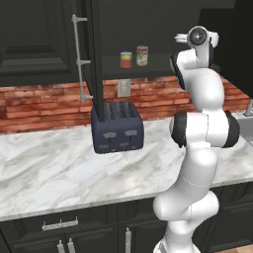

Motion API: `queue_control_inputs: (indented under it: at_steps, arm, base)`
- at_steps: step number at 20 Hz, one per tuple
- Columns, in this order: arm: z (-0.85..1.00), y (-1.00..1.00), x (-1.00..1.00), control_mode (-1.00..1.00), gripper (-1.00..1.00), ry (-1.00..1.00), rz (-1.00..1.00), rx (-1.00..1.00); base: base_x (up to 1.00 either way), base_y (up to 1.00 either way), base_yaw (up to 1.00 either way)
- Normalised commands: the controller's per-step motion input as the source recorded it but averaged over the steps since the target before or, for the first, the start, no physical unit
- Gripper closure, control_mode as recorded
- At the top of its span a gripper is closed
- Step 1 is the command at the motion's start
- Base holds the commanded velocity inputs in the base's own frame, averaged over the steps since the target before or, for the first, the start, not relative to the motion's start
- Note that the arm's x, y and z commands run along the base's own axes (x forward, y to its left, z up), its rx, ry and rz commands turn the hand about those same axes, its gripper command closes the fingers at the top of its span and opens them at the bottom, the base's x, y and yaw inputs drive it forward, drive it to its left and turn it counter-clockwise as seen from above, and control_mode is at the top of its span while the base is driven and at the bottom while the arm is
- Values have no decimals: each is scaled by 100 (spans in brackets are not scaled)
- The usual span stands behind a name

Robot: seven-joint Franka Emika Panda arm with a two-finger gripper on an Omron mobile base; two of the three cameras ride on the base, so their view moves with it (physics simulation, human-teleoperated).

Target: Stack two cans on top of the other two cans in the cabinet.

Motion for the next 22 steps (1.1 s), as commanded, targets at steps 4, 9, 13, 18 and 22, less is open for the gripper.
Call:
queue_control_inputs:
  at_steps: [4,9,13,18,22]
  arm:
    - [-23,0,8,-100,-100,0,0,0]
    - [-18,0,1,-100,-100,-6,0,0]
    - [-13,0,0,-100,-100,-10,0,0]
    - [-1,8,-3,-100,-100,-9,0,0]
    - [3,37,-7,-100,-100,-3,0,0]
  base:
    - [0,0,0]
    - [0,0,0]
    - [0,0,0]
    - [0,0,0]
    - [0,0,0]
